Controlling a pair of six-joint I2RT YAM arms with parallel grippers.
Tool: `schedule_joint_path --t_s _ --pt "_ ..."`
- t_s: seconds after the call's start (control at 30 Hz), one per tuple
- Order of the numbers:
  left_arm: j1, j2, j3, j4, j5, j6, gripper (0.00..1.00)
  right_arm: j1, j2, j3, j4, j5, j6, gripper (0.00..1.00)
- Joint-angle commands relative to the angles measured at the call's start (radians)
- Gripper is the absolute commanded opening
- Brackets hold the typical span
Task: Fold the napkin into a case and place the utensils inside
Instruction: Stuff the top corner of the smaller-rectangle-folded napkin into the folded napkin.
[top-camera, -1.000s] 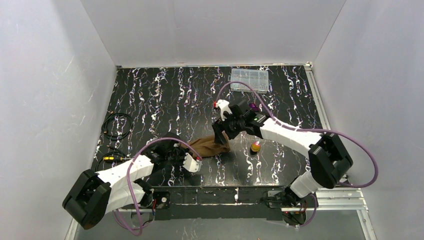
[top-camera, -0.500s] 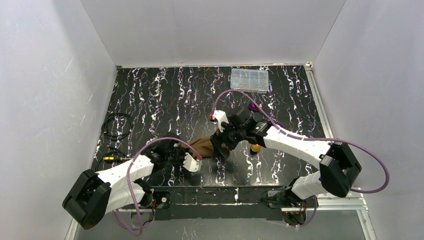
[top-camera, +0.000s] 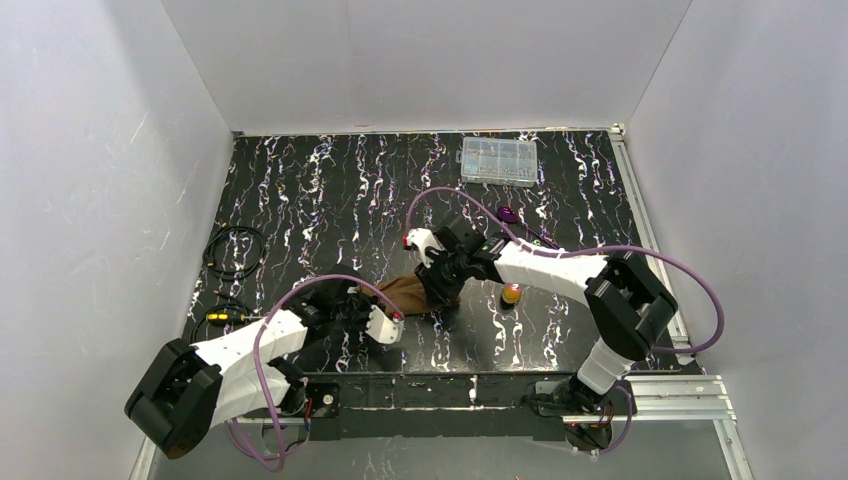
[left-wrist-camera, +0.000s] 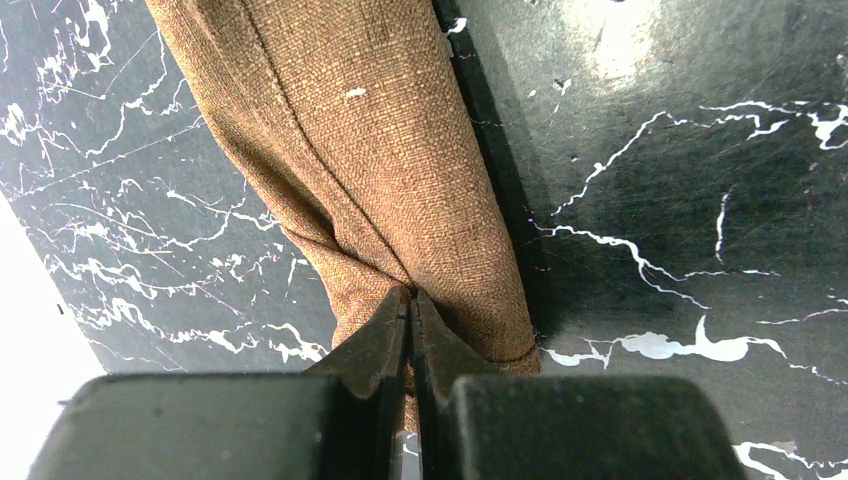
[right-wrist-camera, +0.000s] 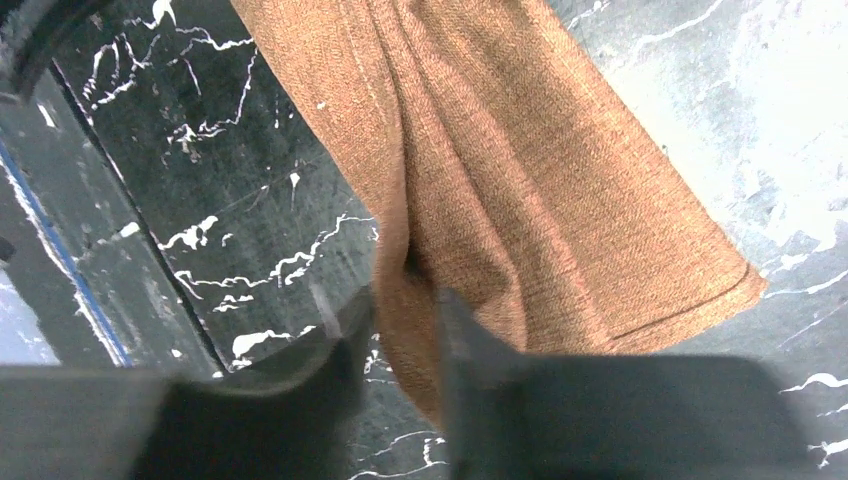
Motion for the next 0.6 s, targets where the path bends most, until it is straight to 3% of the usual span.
schedule_joint_path --t_s 0.0,0.07,0.1,0.57 --pt "0.000 0.000 -0.015 -0.110 -0.004 -0.018 0.00 0.007 -0.009 0.047 0.009 -0.015 -0.039 0.20" --pt "-0.001 -0.009 -0.019 -0.105 0.000 -0.010 0.00 0.006 -0.002 0.058 0.004 -0.006 -0.048 0.04" --pt "-0.001 -0.013 -0.021 -0.102 0.003 -0.003 0.00 0.006 0.002 0.066 -0.001 -0.007 -0.054 0.01" --pt "-0.001 -0.048 -0.050 -0.079 0.028 0.059 0.00 -0.056 0.215 0.269 -0.137 -0.027 -0.081 0.01"
